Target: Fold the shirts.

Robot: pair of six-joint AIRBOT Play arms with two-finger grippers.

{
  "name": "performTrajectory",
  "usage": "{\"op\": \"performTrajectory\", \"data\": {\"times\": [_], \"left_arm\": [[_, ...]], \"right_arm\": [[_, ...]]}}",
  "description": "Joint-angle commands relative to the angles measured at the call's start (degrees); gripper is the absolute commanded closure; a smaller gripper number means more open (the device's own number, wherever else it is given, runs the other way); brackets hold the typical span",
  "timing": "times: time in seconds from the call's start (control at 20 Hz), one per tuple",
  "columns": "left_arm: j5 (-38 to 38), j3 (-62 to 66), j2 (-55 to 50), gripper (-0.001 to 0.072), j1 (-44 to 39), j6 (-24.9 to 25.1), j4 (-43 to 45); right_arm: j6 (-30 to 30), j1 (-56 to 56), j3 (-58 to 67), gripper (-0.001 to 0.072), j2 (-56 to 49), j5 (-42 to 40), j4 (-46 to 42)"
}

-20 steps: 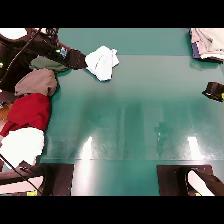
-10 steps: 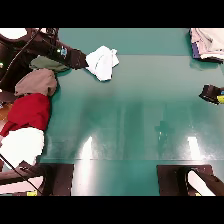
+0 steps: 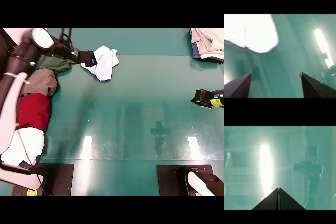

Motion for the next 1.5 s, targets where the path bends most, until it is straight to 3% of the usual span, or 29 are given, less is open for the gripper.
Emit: {"op": "performTrajectory", "data": {"times": [0.0, 0.15, 0.4, 0.45, 0.55, 0.6, 0.75, 0.85, 0.95, 1.1, 1.25, 1.45], "left_arm": [[10.43, 0.09, -9.57, -0.0003, 1.05, 2.86, -0.92], [17.7, 0.59, -15.1, -0.0002, 1.05, 4.33, -2.23], [21.16, 6.19, -20.79, 0.0, 0.87, 4.33, -3.26], [21.59, 6.45, -21.31, 0.0111, 0.87, 4.33, -3.93], [22.08, 6.56, -21.62, 0.0564, 0.87, 4.37, -3.89], [21.57, 7.23, -21.57, 0.0685, 0.87, 4.39, -4.09], [13.68, 14.08, -20.04, 0.0685, 0.87, 4.94, -4.02], [8.31, 20.61, -16.59, 0.0685, 0.7, 8.39, -4.76], [6.93, 21.0, -8.59, 0.0686, 0.09, 14.75, -10.34], [-3.82, 20.83, 3.74, 0.0686, -2.47, 24.5, -20.33], [-15.65, 20.15, 12.24, 0.0685, -7.41, 24.85, -21.51], [-20.41, 7.52, 18.82, 0.0685, -12.39, 24.63, -18.62]], "right_arm": [[-0.11, 2.47, 0.02, 0.0694, 2.99, -2.56, -0.04], [-0.09, 3.82, 0.02, 0.0694, 6.23, -6.21, -0.02], [-0.07, 3.76, 0.0, 0.0694, 9.64, -8.26, -0.02], [-0.07, 3.76, 0.02, 0.0694, 9.66, -8.37, -0.02], [-0.07, 3.76, 0.02, 0.0695, 9.09, -8.39, 0.09], [-0.09, 3.76, 0.02, 0.0695, 8.52, -8.48, 0.07], [-0.09, 3.72, 1.29, 0.0694, 6.93, -9.49, -0.07], [-0.11, 3.69, 5.79, 0.0694, 4.96, -10.69, -0.46], [-0.13, 3.58, 12.13, 0.0694, 2.64, -11.82, -0.52], [-0.26, 3.58, 22.77, 0.0694, -1.79, -11.98, -0.55], [-1.22, 3.58, 30.08, 0.0694, -4.68, -11.76, -0.48], [-1.22, 3.58, 35.95, 0.0694, -5.49, -8.68, -0.48]]}}
